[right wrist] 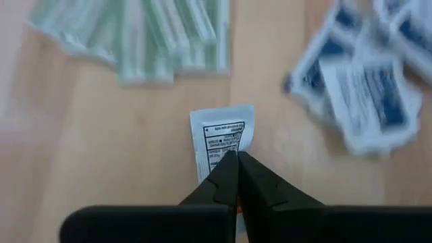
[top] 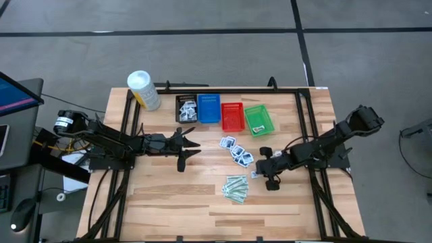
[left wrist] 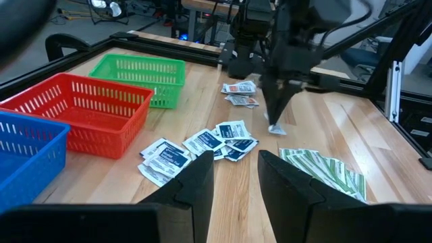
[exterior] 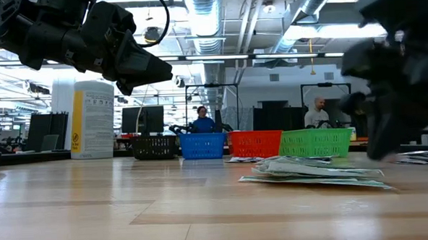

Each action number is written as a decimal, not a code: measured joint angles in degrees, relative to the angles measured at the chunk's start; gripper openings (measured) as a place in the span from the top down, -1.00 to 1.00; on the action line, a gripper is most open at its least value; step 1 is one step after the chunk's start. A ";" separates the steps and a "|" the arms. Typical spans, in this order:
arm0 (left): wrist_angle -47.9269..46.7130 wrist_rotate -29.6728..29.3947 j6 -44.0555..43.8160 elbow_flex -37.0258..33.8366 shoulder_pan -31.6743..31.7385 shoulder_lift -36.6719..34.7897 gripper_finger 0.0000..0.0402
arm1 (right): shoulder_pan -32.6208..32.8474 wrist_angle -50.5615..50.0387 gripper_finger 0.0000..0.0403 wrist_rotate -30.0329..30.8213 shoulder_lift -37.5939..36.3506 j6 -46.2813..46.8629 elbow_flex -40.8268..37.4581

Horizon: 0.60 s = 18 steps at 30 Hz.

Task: Pick & Place First Aid Supplies
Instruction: Put the orange pad into the green bin

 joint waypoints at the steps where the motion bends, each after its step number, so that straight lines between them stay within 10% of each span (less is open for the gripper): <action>1: -0.01 0.02 -0.02 0.00 -0.02 0.00 0.42 | 0.00 -1.31 1.00 0.85 -0.02 -0.37 1.41; 18: -0.02 0.02 -0.02 0.00 -0.02 0.00 0.42 | -2.67 -14.53 1.00 25.50 -0.22 -6.31 16.64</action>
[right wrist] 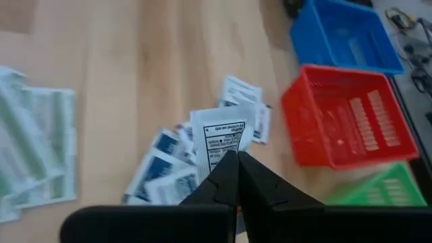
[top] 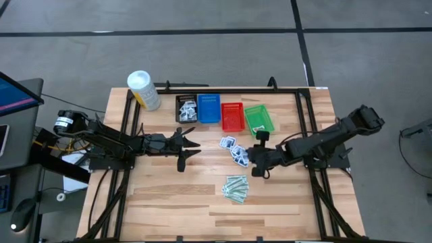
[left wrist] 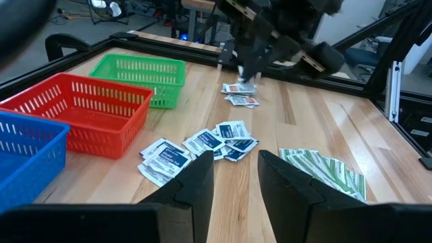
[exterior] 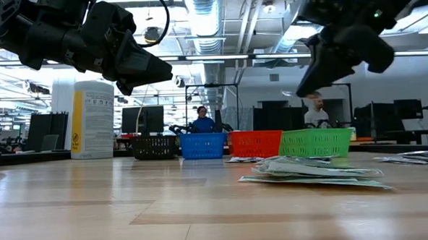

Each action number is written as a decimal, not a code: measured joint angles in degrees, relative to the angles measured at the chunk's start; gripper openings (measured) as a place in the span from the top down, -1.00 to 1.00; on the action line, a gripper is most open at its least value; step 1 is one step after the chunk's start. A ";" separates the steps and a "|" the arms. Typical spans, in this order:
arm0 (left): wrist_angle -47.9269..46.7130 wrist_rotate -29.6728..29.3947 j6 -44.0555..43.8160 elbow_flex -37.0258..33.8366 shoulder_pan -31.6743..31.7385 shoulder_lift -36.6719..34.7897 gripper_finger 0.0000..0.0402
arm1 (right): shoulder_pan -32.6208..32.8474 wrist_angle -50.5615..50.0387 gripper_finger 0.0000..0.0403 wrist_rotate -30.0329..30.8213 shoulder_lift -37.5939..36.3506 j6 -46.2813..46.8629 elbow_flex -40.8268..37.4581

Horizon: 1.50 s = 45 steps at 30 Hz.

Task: Pick & Place First Aid Supplies
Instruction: Put the orange pad into the green bin

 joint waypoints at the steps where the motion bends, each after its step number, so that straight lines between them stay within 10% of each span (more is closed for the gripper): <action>1: 0.00 0.00 0.00 0.00 0.02 0.00 0.42 | -0.83 -0.67 1.00 0.00 0.00 0.00 0.00; 12: 0.00 0.00 -0.19 0.00 0.01 0.00 0.42 | -15.11 -10.19 1.00 -0.57 -5.96 0.54 -1.59; 24: 0.55 0.00 -0.20 0.00 -0.31 0.00 0.42 | -27.72 17.68 1.00 -15.47 -33.18 2.21 -21.74; 45: 2.19 -0.24 0.04 0.00 -0.31 -0.02 0.42 | -34.83 22.09 0.70 -9.68 -19.77 6.58 -23.45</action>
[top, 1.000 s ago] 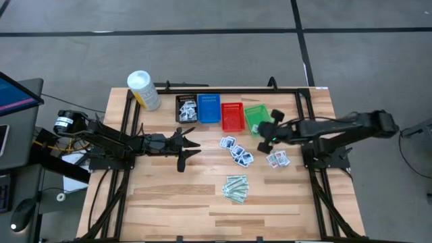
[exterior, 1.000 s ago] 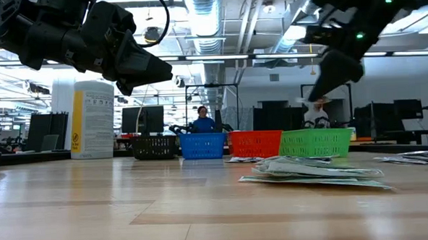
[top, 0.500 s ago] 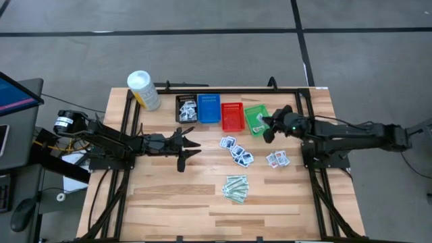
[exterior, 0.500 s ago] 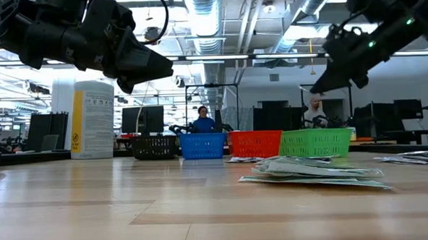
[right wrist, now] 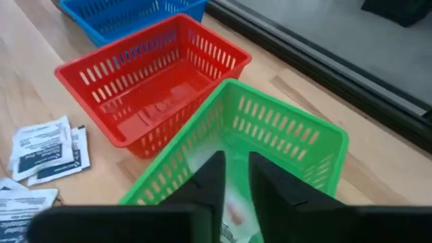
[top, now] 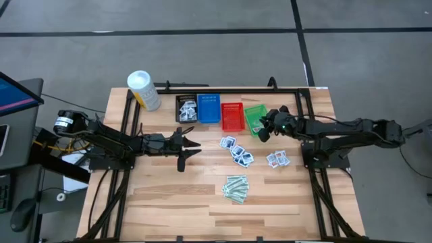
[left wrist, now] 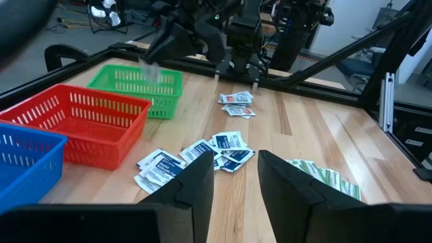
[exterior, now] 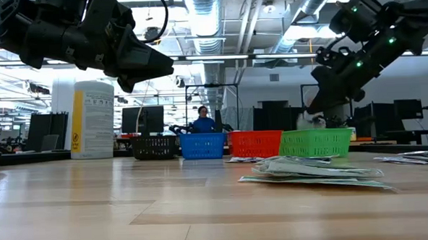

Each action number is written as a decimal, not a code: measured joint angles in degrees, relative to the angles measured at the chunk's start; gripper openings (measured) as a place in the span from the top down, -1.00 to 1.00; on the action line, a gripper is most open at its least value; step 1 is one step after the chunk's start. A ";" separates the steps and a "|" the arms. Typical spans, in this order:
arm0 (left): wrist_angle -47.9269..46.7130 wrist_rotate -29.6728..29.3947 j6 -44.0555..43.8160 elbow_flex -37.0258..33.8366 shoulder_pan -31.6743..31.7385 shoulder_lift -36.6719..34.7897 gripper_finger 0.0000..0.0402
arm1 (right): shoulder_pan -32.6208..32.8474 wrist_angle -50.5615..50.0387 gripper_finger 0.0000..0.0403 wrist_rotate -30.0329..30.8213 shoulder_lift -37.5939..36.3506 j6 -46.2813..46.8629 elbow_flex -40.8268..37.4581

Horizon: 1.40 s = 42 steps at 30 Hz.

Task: Pick & Place First Aid Supplies
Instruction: Put the orange pad into the green bin

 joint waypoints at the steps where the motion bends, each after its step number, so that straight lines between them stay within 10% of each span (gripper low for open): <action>1: 0.00 0.00 0.00 0.00 0.00 0.00 0.42 | 0.00 -0.08 0.65 0.16 0.29 0.08 0.00; 12: -0.17 0.35 0.00 0.00 0.00 0.00 0.42 | 3.23 -3.46 0.36 4.67 -1.93 3.15 0.01; 25: -0.53 0.31 0.00 0.00 0.00 0.00 0.42 | 24.85 -22.29 0.42 2.51 -12.27 19.82 0.00; 42: -0.52 0.24 0.00 0.00 0.00 0.00 0.42 | 37.53 -30.51 0.42 -3.02 -5.06 30.33 0.00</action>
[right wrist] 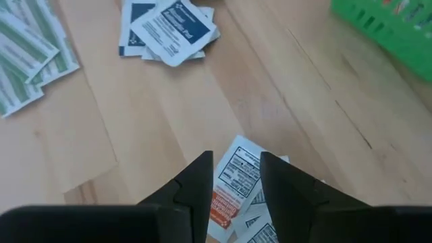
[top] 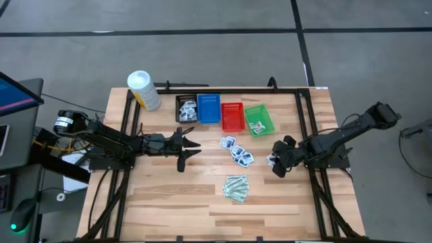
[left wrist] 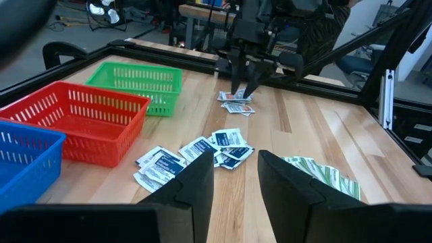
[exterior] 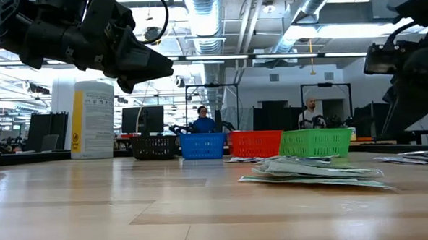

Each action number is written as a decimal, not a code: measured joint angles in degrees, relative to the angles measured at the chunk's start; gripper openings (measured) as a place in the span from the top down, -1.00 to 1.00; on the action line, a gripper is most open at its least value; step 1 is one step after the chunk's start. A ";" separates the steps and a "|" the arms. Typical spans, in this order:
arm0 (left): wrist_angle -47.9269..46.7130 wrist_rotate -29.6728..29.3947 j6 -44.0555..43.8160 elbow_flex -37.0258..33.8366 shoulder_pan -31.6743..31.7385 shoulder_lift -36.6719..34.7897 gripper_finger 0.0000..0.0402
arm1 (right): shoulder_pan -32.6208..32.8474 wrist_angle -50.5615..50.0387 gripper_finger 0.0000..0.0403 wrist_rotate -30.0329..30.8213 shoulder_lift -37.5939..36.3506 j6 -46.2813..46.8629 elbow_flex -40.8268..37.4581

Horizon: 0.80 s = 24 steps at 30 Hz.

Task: Pick & Place First Aid Supplies
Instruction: Put the orange pad into the green bin

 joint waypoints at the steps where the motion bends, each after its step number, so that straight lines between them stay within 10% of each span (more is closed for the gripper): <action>1: 0.00 0.00 0.00 0.00 0.01 0.00 0.42 | 0.00 0.30 0.42 0.00 0.55 0.71 0.00; 12: 0.02 0.00 0.00 0.00 0.00 0.00 0.42 | -0.07 4.16 0.38 0.28 6.77 2.65 0.00; 24: 0.01 0.00 0.00 0.00 0.01 0.00 0.42 | -0.07 7.90 -0.11 3.21 14.56 3.23 0.00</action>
